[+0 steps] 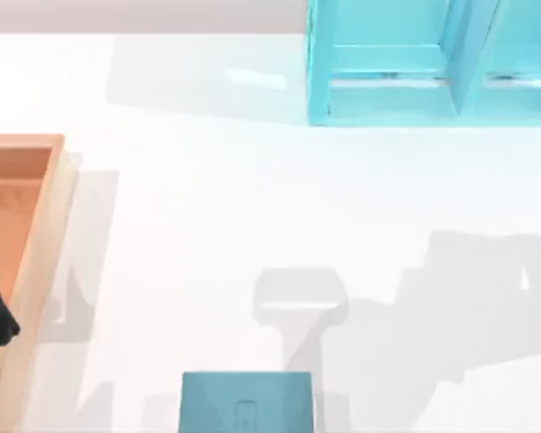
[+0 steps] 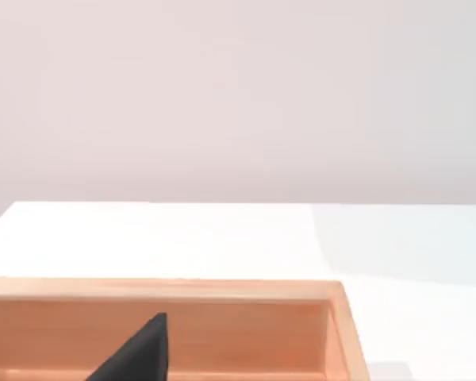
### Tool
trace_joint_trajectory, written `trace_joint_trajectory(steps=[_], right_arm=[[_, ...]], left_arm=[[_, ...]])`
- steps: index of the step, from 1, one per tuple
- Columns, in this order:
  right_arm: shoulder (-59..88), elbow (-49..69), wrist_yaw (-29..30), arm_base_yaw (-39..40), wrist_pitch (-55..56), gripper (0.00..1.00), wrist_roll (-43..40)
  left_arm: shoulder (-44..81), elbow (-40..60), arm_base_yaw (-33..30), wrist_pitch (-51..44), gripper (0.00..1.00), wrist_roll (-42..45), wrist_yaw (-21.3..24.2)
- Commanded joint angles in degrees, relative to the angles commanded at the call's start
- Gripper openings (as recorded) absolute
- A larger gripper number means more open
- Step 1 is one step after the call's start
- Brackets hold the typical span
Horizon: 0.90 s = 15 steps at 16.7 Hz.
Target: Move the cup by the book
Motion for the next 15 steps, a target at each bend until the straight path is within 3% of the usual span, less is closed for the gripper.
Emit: trace_joint_trajectory(steps=[6, 15], right_arm=[[0.41, -2.04, -0.02, 0.23, 2.26, 1.00, 0.20], [5.70, -15.96, 0.02, 0.20, 21.69, 1.00, 0.29]], left_arm=[[0.00, 0.00, 0.00, 0.00, 1.00, 0.00, 0.00], [0.00, 0.00, 0.00, 0.00, 1.00, 0.00, 0.00]])
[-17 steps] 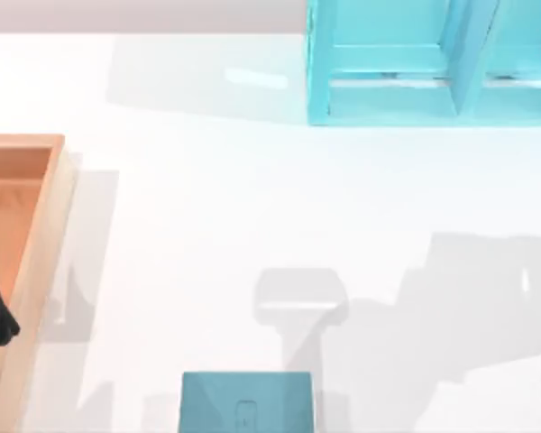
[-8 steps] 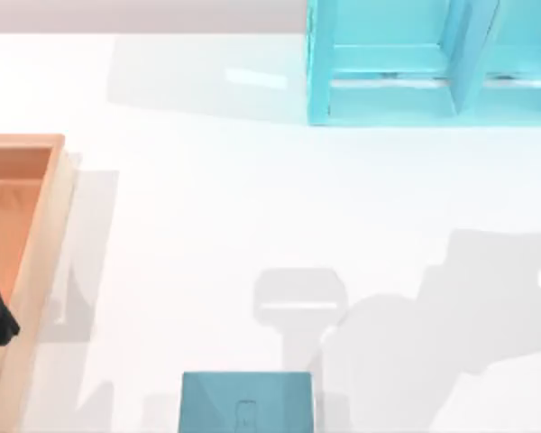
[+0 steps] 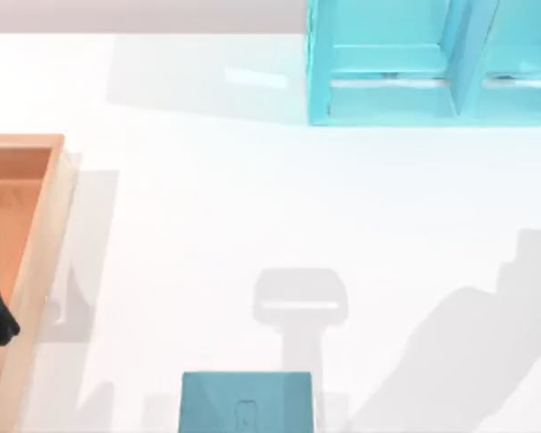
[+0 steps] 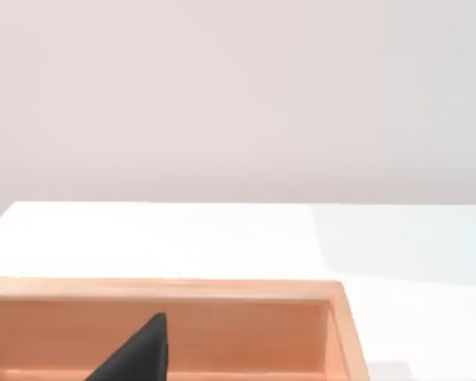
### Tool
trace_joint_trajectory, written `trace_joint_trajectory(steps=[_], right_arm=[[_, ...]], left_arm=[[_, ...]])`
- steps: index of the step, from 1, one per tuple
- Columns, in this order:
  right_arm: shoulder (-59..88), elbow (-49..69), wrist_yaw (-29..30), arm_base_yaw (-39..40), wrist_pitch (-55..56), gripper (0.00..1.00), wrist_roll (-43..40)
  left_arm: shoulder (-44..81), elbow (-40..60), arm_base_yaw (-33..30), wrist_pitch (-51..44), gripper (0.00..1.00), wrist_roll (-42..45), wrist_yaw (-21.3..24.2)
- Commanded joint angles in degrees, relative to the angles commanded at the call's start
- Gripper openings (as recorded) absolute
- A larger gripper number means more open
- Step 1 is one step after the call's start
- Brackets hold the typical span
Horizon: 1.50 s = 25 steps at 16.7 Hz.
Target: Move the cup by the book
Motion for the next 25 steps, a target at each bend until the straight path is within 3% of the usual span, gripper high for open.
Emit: trace_joint_trajectory(steps=[4, 17, 25], right_arm=[[0.07, -0.19, 0.00, 0.00, 0.22, 1.00, 0.00], [0.07, -0.19, 0.00, 0.00, 0.22, 0.02, 0.00], [0.07, -0.19, 0.00, 0.00, 0.22, 0.00, 0.00]], left_arm=[[0.00, 0.00, 0.00, 0.00, 1.00, 0.00, 0.00], [0.00, 0.00, 0.00, 0.00, 1.00, 0.00, 0.00], [0.00, 0.00, 0.00, 0.00, 1.00, 0.00, 0.00]])
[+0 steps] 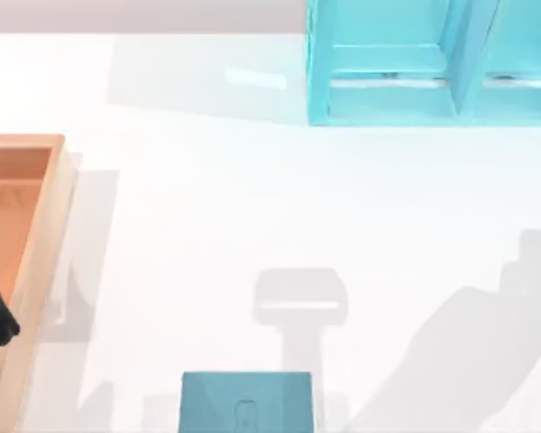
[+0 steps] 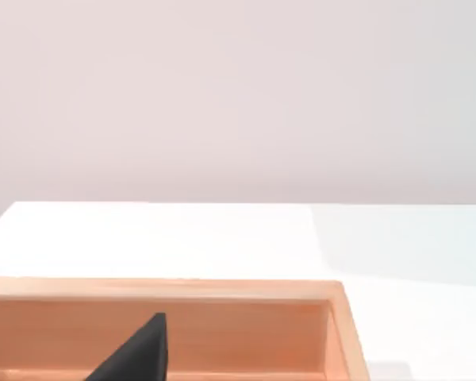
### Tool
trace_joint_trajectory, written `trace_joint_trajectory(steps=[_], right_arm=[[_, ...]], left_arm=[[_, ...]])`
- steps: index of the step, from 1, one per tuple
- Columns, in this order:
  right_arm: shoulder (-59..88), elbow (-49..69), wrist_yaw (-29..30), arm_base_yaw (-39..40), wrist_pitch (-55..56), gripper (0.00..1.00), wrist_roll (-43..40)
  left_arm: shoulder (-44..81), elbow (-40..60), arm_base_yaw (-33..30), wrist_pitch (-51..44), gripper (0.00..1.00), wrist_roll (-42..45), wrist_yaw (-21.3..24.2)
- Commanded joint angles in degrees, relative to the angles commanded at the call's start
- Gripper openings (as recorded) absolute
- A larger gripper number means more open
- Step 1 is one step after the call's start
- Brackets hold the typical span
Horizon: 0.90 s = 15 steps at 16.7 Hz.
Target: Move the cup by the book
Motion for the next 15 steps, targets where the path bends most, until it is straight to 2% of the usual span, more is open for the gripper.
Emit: trace_joint_trajectory(steps=[4, 9, 15], right_arm=[[-1.01, 1.87, -0.01, -0.01, -2.01, 0.00, -0.08], [-3.34, 6.25, -0.02, -0.06, -10.21, 0.00, -0.11], [-3.67, 6.92, -0.01, -0.01, -10.77, 0.00, 0.01]], left_arm=[[0.00, 0.00, 0.00, 0.00, 1.00, 0.00, 0.00], [0.00, 0.00, 0.00, 0.00, 1.00, 0.00, 0.00], [0.00, 0.00, 0.00, 0.00, 1.00, 0.00, 0.00]])
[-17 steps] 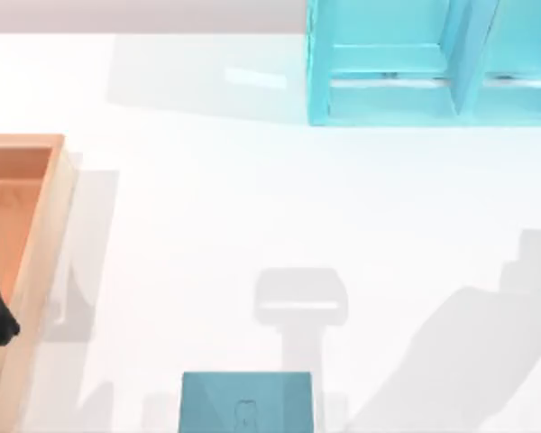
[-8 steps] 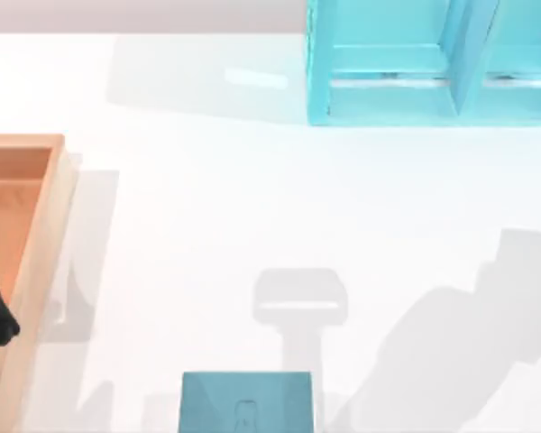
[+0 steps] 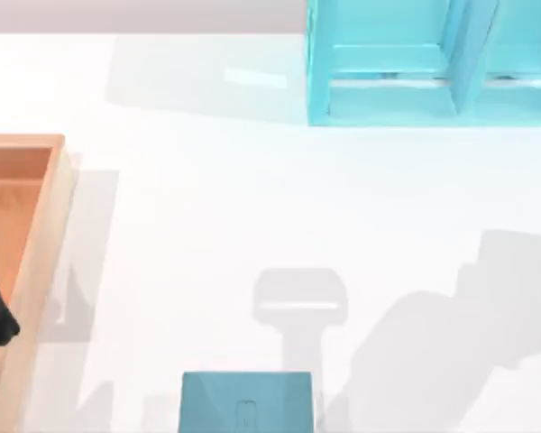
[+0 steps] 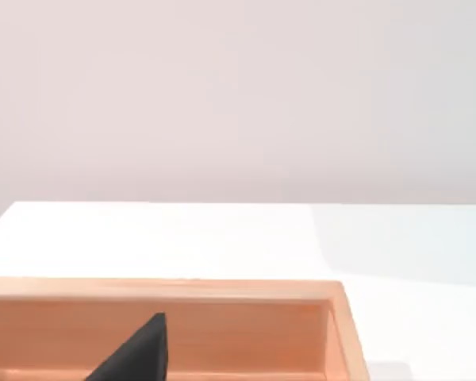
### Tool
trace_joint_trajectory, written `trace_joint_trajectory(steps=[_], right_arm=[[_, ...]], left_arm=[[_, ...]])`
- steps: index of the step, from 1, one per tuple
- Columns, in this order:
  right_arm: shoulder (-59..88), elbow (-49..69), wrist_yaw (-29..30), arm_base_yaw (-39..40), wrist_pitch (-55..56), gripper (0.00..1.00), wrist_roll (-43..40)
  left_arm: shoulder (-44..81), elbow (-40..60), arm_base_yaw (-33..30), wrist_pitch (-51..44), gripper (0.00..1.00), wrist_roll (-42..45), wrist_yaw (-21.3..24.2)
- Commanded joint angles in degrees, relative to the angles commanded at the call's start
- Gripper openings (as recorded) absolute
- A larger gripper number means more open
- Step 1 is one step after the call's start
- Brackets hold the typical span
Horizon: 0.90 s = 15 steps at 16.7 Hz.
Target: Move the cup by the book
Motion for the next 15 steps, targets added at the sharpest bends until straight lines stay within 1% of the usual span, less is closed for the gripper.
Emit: trace_joint_trajectory(steps=[2, 4, 7, 9, 11, 15], right_arm=[[0.16, 0.38, 0.10, 1.33, -0.26, 0.00, 1.69], [0.48, 1.25, 0.28, 4.50, -0.88, 0.00, 5.75], [1.04, 3.06, 0.61, 12.08, -2.32, 0.00, 16.41], [1.33, 4.23, 0.79, 18.37, -3.53, 0.00, 26.46], [1.51, 5.21, 0.89, 25.14, -4.89, 0.00, 38.50], [1.40, 6.33, 0.73, 38.93, -8.01, 0.00, 67.39]], left_arm=[[0.00, 0.00, 0.00, 0.00, 1.00, 0.00, 0.00], [0.00, 0.00, 0.00, 0.00, 1.00, 0.00, 0.00], [0.00, 0.00, 0.00, 0.00, 1.00, 0.00, 0.00], [0.00, 0.00, 0.00, 0.00, 1.00, 0.00, 0.00], [0.00, 0.00, 0.00, 0.00, 1.00, 0.00, 0.00], [0.00, 0.00, 0.00, 0.00, 1.00, 0.00, 0.00]])
